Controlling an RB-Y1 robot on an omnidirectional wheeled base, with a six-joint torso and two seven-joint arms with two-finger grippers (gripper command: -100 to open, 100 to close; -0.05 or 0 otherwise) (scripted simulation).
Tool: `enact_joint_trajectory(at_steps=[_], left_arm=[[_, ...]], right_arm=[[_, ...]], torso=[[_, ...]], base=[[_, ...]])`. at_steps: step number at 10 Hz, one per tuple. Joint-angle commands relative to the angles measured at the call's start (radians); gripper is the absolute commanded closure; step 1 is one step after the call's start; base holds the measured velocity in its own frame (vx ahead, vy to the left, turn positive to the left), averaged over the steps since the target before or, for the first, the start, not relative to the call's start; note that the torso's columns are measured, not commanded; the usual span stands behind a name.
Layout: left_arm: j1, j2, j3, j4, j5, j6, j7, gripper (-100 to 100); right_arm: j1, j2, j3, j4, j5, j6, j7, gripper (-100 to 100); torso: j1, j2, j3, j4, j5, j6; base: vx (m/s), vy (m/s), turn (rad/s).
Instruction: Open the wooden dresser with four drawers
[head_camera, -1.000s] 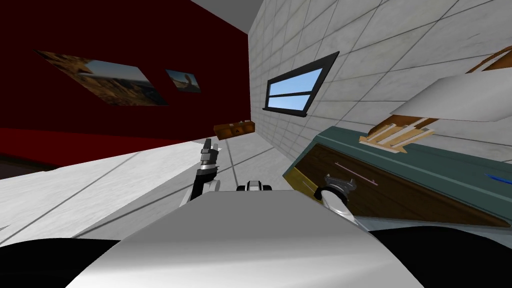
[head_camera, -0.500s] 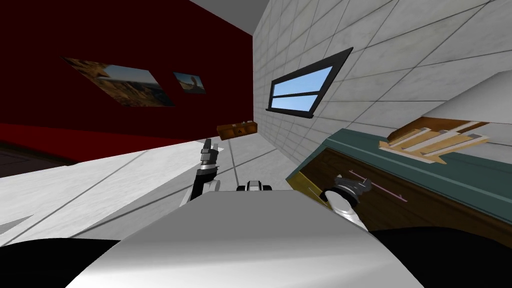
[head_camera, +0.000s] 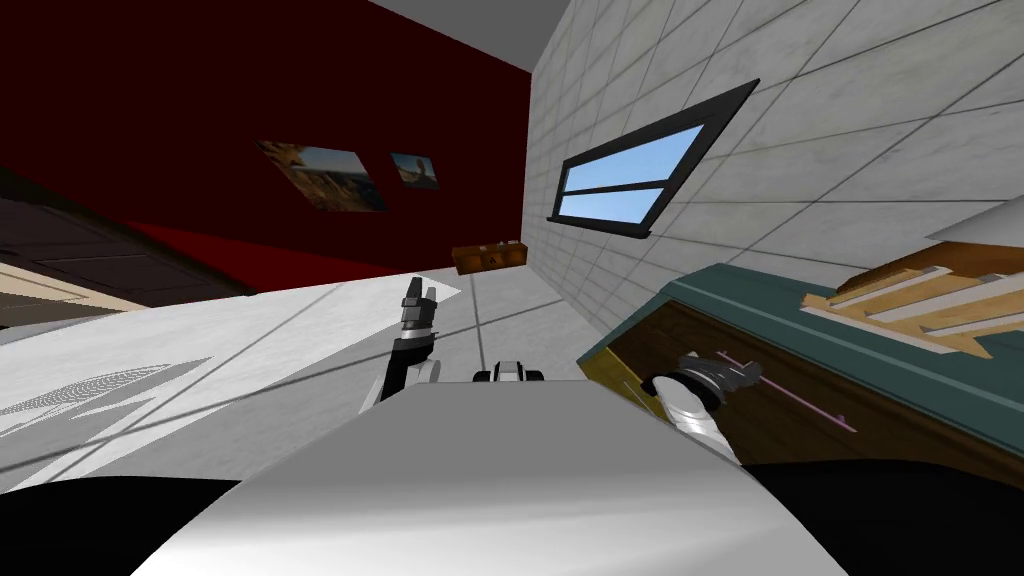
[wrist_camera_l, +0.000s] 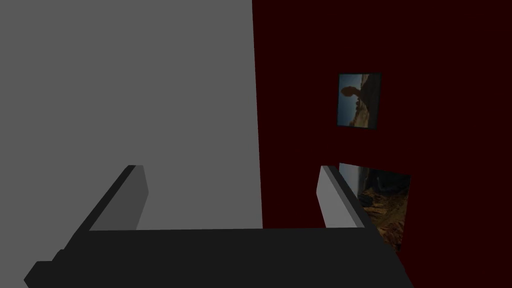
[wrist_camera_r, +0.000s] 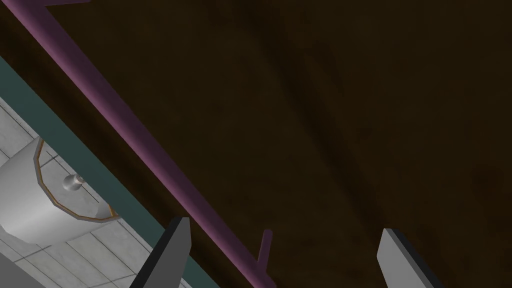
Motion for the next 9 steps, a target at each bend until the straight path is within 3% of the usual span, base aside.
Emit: enact_joint_trajectory(at_steps=[1, 2, 3, 7, 8, 9], left_arm=[[0.0, 0.0, 0.0, 0.0, 0.0, 0.0, 0.0, 0], [0.0, 0.0, 0.0, 0.0, 0.0, 0.0, 0.0, 0], [0.0, 0.0, 0.0, 0.0, 0.0, 0.0, 0.0, 0], [0.0, 0.0, 0.0, 0.0, 0.0, 0.0, 0.0, 0], [0.0, 0.0, 0.0, 0.0, 0.0, 0.0, 0.0, 0], [0.0, 0.0, 0.0, 0.0, 0.0, 0.0, 0.0, 0]], right_arm=[[-0.056, -0.009, -0.043, 0.064, -0.034, 0.021, 0.057, -100], [-0.082, -0.013, -0.062, 0.094, -0.048, 0.032, 0.081, -100], [-0.082, -0.013, -0.062, 0.094, -0.048, 0.032, 0.081, -100], [-0.186, -0.029, -0.138, 0.213, -0.106, 0.075, 0.175, -100], [-0.168, -0.027, -0.129, 0.188, -0.101, 0.064, 0.164, -100], [-0.16, -0.025, -0.119, 0.184, -0.091, 0.064, 0.151, 100]], torso=[[0.001, -0.004, -0.003, -0.001, 0.0, -0.002], [0.0, -0.004, -0.003, -0.001, 0.0, -0.003], [0.0, -0.001, -0.001, -0.001, 0.0, -0.002], [-0.001, 0.001, 0.0, 0.0, 0.0, -0.001], [0.001, 0.002, 0.001, 0.001, 0.0, -0.001], [0.0, -0.006, -0.003, -0.001, 0.0, 0.0]], base=[[-0.196, -0.03, 0.416], [-0.227, -0.038, 0.464], [-0.156, -0.015, 0.121], [-0.202, 0.013, 0.365], [-0.114, 0.021, 0.084], [0.038, -0.025, -0.327]])
